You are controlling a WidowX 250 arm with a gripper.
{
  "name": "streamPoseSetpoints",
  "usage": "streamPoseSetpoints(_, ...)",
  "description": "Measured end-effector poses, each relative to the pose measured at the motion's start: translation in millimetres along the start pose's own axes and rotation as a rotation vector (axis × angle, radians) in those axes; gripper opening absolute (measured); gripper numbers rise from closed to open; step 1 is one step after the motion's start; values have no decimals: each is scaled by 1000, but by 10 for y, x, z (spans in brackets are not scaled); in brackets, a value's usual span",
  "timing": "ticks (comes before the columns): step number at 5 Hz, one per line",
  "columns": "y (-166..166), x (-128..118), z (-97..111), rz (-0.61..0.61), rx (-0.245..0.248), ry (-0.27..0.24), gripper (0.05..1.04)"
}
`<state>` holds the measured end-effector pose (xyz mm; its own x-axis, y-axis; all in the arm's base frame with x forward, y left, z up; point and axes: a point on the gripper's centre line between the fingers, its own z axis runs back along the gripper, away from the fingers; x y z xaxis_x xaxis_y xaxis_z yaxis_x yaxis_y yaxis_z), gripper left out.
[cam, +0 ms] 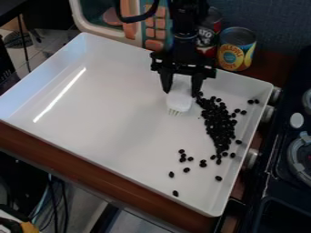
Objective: Sweep into pile
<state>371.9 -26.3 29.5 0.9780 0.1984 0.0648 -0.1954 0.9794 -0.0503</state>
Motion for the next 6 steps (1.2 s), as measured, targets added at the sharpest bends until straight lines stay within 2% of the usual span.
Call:
streamPoseSetpoints(4, -197, -138, 12, -108, -13, -1, 680)
streamPoseSetpoints(5, -139, -215, 140, -77, 8, 3, 680)
streamPoseSetpoints(6, -29, -254, 567, 15, 46, -93, 681)
